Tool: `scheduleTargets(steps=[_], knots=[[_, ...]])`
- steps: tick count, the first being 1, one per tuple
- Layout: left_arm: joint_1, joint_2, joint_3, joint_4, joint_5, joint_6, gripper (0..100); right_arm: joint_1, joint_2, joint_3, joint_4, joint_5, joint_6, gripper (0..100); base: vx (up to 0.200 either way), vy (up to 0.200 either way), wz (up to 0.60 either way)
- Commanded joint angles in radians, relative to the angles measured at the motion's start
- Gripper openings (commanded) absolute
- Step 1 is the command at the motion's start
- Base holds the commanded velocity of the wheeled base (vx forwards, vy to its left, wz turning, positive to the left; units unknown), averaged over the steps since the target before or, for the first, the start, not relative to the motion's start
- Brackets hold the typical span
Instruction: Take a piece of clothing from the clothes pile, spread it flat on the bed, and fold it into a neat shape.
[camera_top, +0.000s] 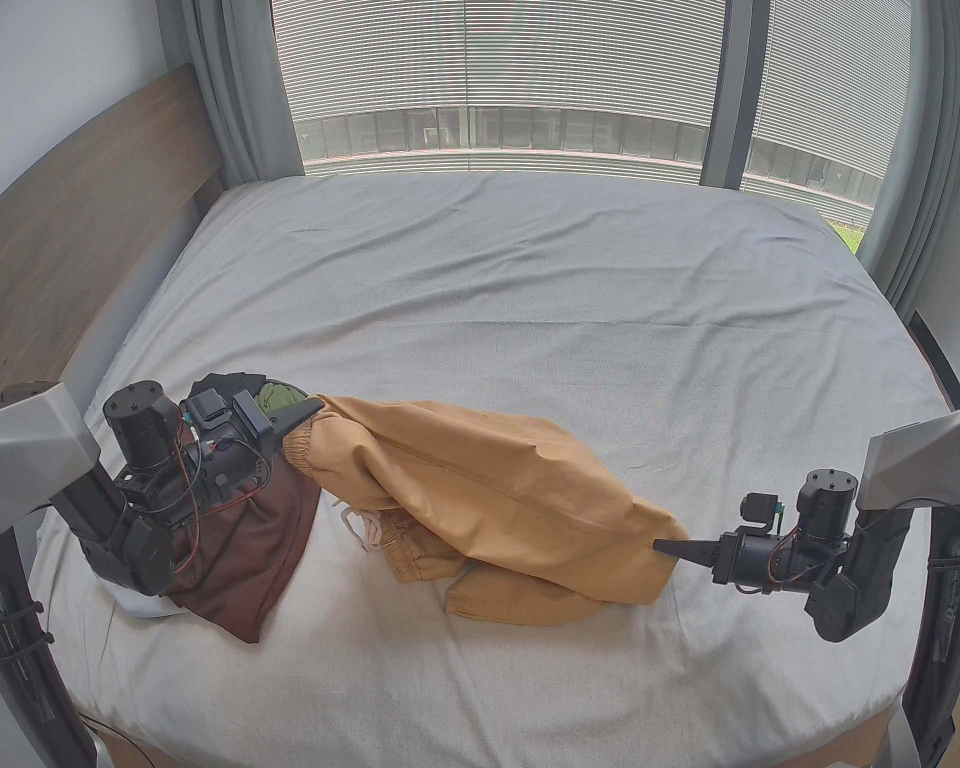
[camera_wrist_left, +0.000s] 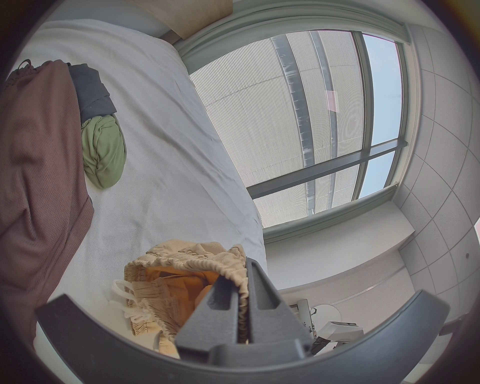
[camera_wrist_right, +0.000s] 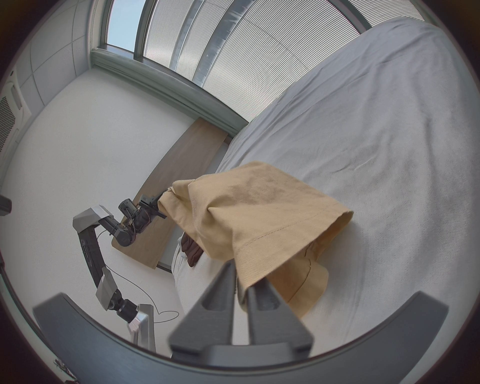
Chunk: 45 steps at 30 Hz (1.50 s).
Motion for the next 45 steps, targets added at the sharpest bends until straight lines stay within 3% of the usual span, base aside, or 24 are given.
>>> scheduleTargets(steps=[1, 10, 27, 28, 40, 45], knots=[[-0.003, -0.001, 0.002, -0.002, -0.001, 0.000, 0, 0.044, 0.054, -0.009, -0.001, 0.000, -0.006, 100, 0.000, 0.000, 0.00], [-0.003, -0.004, 0.004, -0.002, -0.002, -0.003, 0, 0.110, 0.131, -0.058, -0.003, -0.013, -0.030, 100, 0.000, 0.000, 0.00], [-0.005, -0.004, 0.005, -0.003, -0.004, -0.007, 0, 0.114, 0.104, -0.070, -0.007, -0.030, -0.073, 100, 0.000, 0.000, 0.00], [-0.005, -0.004, 0.005, -0.003, -0.004, -0.007, 0, 0.114, 0.098, -0.068, -0.007, -0.030, -0.073, 0, 0.000, 0.000, 0.00], [-0.005, -0.004, 0.005, -0.003, -0.005, -0.007, 0, 0.107, 0.092, -0.068, -0.007, -0.032, -0.073, 0, 0.000, 0.000, 0.00], [-0.005, -0.012, 0.013, -0.042, -0.008, -0.008, 0, 0.099, -0.003, -0.071, -0.004, -0.035, -0.073, 0, 0.000, 0.000, 0.00]])
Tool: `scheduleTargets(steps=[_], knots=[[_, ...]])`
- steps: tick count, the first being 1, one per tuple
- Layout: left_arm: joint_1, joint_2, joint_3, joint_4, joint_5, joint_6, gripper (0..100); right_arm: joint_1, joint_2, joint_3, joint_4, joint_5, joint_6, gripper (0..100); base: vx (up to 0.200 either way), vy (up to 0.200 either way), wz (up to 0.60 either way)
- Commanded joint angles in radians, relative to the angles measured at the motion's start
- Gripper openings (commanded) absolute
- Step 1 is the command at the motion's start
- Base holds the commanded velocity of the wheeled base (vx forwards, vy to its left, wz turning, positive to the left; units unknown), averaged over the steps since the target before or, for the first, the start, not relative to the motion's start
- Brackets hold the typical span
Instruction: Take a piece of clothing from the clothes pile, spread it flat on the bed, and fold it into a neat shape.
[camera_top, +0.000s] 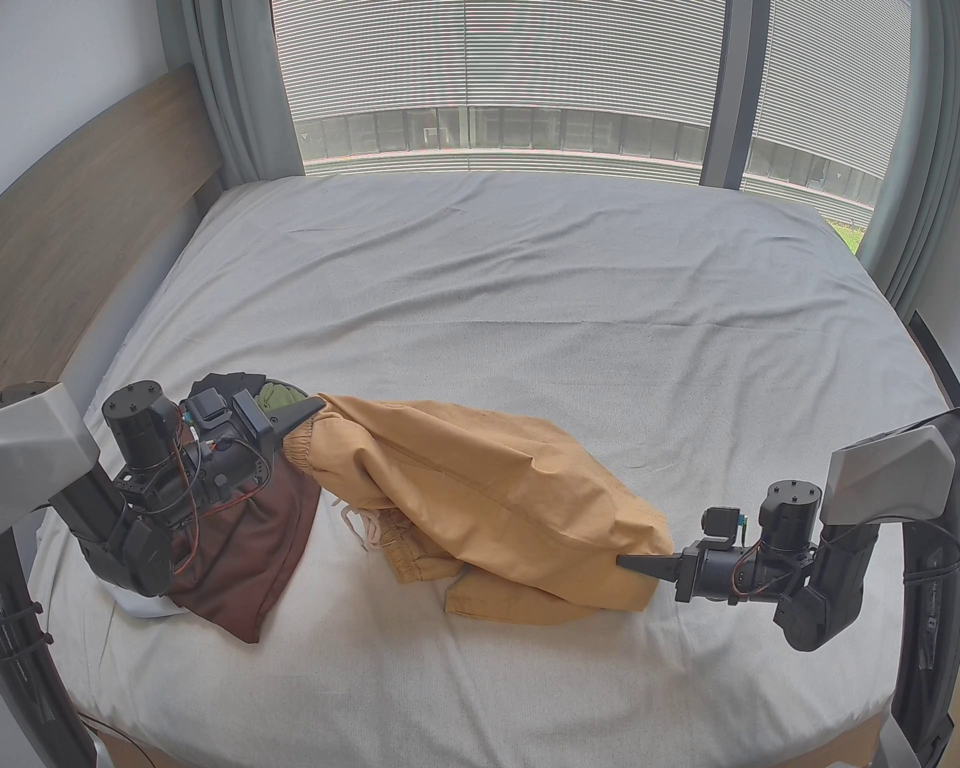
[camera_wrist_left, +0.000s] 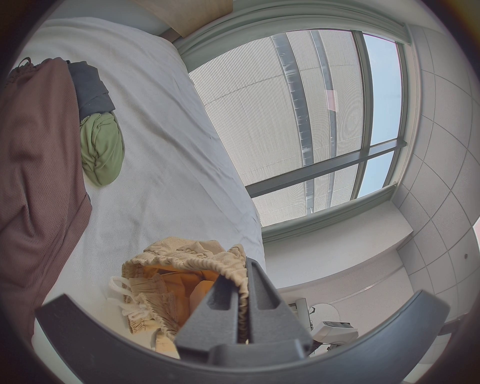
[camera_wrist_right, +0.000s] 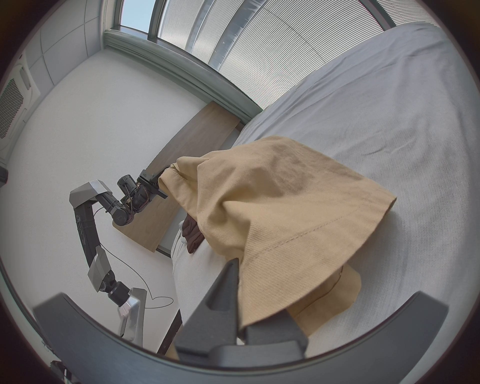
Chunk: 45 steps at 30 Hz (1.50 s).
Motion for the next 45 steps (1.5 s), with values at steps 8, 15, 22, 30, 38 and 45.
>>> scheduleTargets(steps=[8, 15, 22, 30, 38, 45], knots=[[-0.008, -0.099, 0.051, -0.124, -0.016, 0.002, 0, 0.008, -0.327, 0.001, 0.009, -0.062, 0.074, 0, 0.000, 0.000, 0.00], [0.001, -0.154, 0.072, -0.124, -0.036, 0.009, 0, -0.004, -0.370, -0.025, 0.007, -0.063, 0.121, 0, 0.000, 0.000, 0.00], [0.012, -0.185, 0.077, -0.123, -0.038, 0.011, 0, -0.021, -0.364, -0.030, 0.009, -0.065, 0.120, 0, 0.000, 0.000, 0.00], [0.034, -0.202, 0.094, -0.101, -0.070, 0.038, 0, -0.023, -0.353, -0.034, 0.009, -0.097, 0.118, 0, 0.000, 0.000, 0.00], [0.047, -0.235, 0.083, 0.066, -0.070, 0.124, 0, -0.053, -0.338, -0.059, 0.007, -0.102, 0.121, 0, 0.000, 0.000, 0.00], [0.052, -0.263, 0.068, 0.140, -0.068, 0.163, 0, -0.076, -0.344, -0.076, 0.009, -0.102, 0.124, 0, 0.000, 0.000, 0.00]])
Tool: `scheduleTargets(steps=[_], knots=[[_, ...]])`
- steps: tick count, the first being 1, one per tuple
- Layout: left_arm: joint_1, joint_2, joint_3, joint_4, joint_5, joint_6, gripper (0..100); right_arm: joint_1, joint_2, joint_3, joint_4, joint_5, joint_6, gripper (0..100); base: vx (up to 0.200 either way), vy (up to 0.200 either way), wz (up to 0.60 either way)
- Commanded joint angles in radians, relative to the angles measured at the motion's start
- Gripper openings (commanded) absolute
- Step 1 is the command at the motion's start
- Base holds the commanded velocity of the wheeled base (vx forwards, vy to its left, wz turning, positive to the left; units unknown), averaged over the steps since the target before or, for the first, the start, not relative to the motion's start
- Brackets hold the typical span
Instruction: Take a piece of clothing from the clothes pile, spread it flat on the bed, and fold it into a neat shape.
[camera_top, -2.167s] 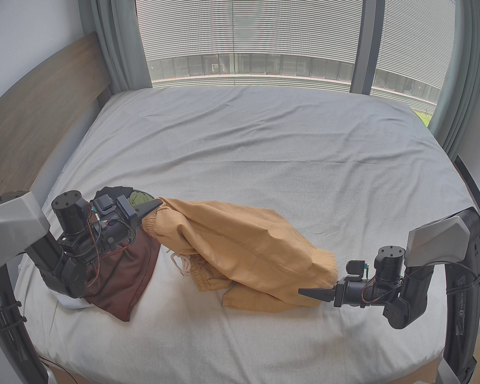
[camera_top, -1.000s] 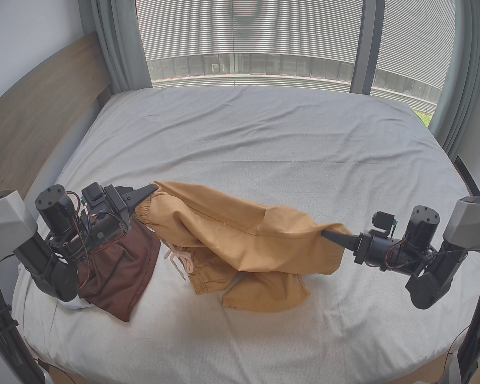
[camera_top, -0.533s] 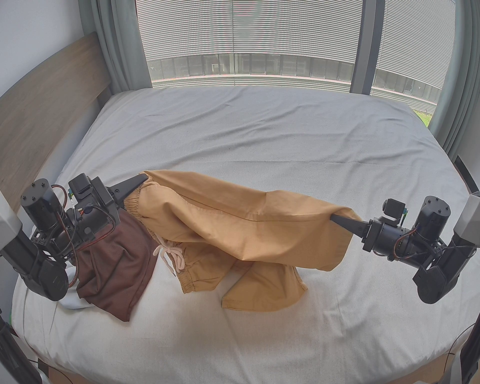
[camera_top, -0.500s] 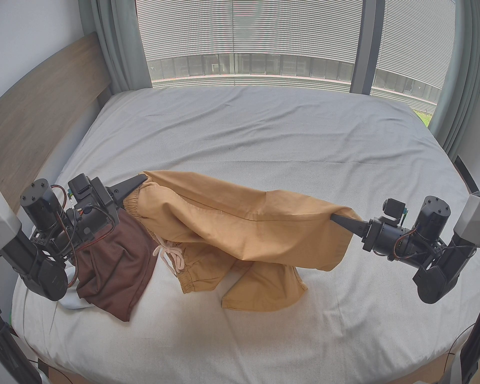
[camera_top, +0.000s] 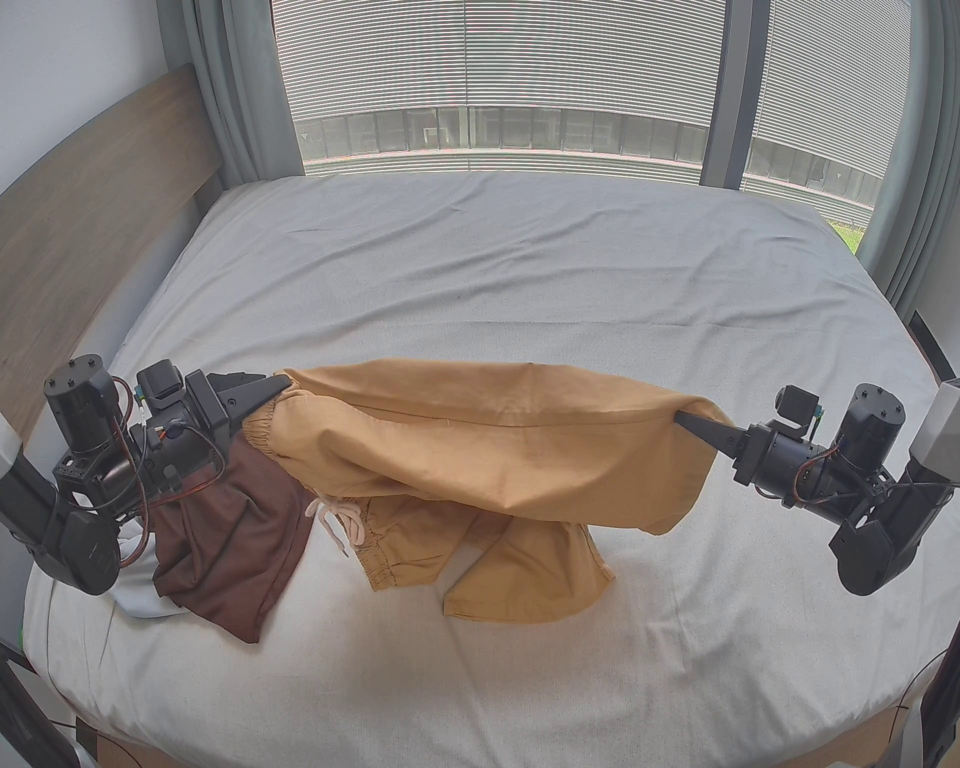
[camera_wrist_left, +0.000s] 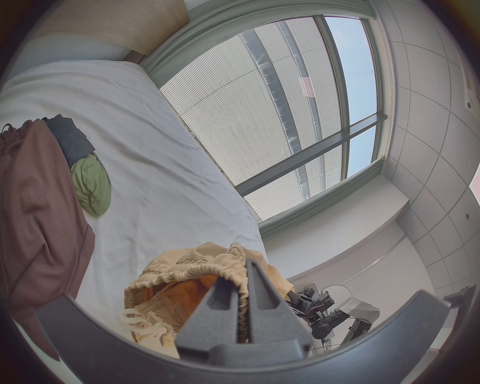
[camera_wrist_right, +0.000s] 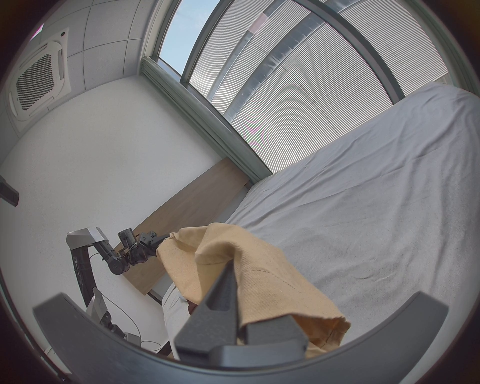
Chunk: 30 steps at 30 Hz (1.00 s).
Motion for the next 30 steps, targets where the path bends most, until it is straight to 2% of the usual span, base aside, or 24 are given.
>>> scheduleTargets(steps=[1, 17, 21, 22, 23, 26, 30], knots=[[0.006, -0.029, -0.012, 0.016, 0.001, 0.002, 0, -0.010, 0.000, -0.007, 0.000, 0.000, 0.000, 0, 0.000, 0.000, 0.00], [0.024, -0.038, -0.013, 0.050, 0.004, 0.003, 0, -0.003, -0.025, -0.022, 0.000, -0.001, -0.001, 0, 0.000, 0.000, 0.00], [0.035, -0.095, -0.049, 0.182, 0.005, 0.006, 0, 0.003, -0.017, -0.022, -0.002, -0.003, -0.003, 0, 0.000, 0.000, 0.00], [0.041, -0.107, -0.064, 0.226, 0.005, 0.012, 0, 0.004, -0.015, -0.024, 0.000, -0.021, -0.004, 0, 0.000, 0.000, 0.00], [0.041, -0.107, -0.064, 0.226, 0.005, 0.012, 0, 0.004, -0.015, -0.024, 0.000, -0.021, -0.004, 0, 0.000, 0.000, 0.00], [0.055, -0.116, -0.086, 0.306, 0.005, 0.055, 0, 0.004, -0.015, -0.036, 0.000, -0.055, -0.003, 0, 0.000, 0.000, 0.00], [0.059, -0.119, -0.113, 0.406, 0.013, 0.092, 0, 0.004, -0.005, -0.038, 0.000, -0.056, -0.004, 0, 0.000, 0.000, 0.00]])
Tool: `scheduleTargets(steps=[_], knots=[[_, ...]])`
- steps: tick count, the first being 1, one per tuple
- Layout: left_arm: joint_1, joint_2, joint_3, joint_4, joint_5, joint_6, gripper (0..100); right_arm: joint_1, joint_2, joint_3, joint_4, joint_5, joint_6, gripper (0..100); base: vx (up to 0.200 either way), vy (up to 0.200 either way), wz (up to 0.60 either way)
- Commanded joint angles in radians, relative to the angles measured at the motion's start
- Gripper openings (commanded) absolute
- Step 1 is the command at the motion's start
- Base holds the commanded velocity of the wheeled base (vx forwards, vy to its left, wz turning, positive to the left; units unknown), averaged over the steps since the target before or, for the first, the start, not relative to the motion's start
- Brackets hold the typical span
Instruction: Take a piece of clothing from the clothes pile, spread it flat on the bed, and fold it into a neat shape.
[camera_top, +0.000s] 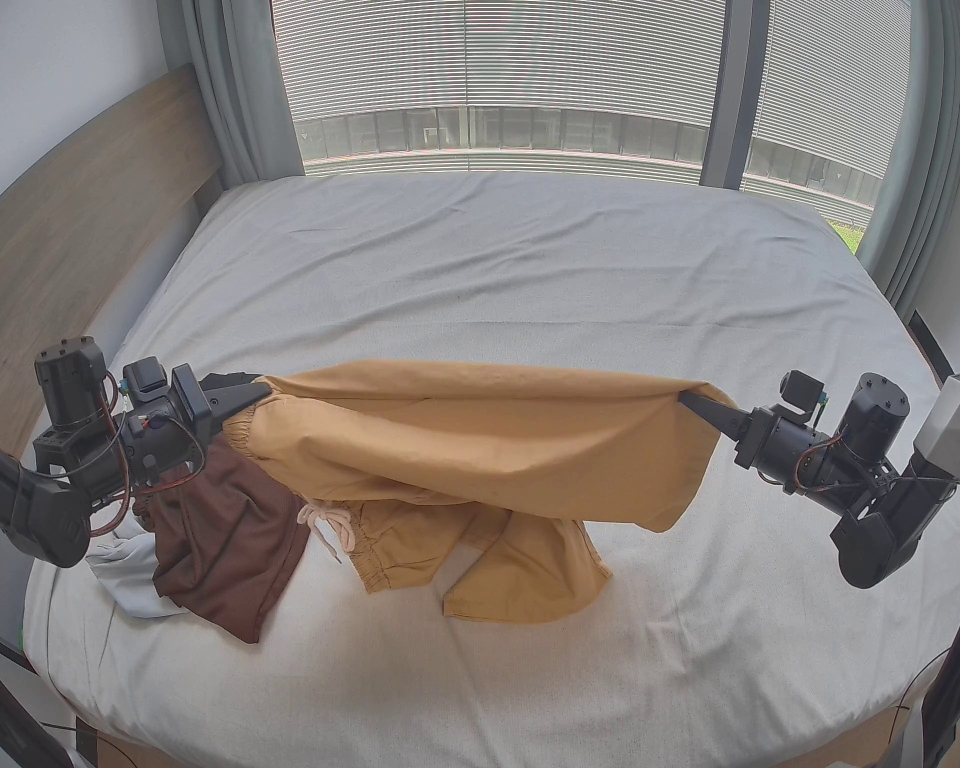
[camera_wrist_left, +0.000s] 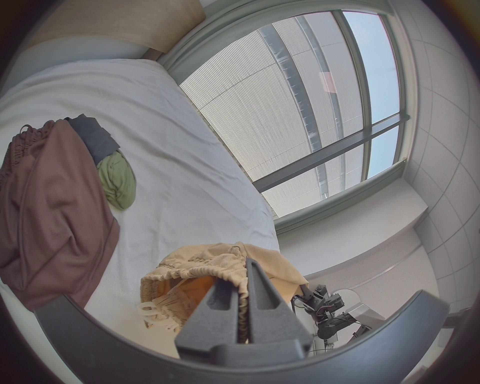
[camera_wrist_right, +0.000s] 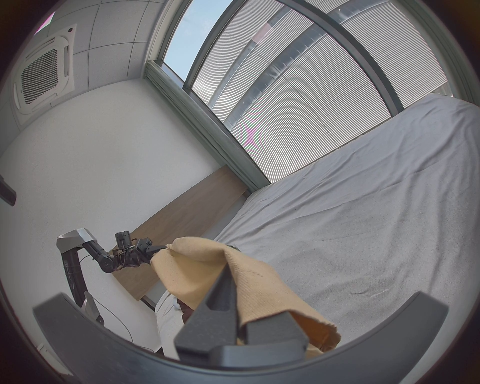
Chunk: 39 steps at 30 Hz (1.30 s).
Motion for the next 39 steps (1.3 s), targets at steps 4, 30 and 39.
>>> scheduleTargets(steps=[4, 30, 39], knots=[[0.004, -0.038, -0.061, 0.148, 0.045, 0.075, 0, 0.007, 0.027, -0.008, -0.002, -0.007, -0.003, 0, 0.000, 0.000, 0.00], [-0.024, 0.074, 0.005, -0.229, 0.075, -0.021, 0, 0.014, 0.021, -0.028, 0.000, -0.013, 0.008, 0, 0.000, 0.000, 0.00], [-0.025, 0.159, 0.065, -0.424, 0.079, -0.023, 0, -0.020, 0.017, -0.048, 0.000, -0.013, 0.047, 0, 0.000, 0.000, 0.00]])
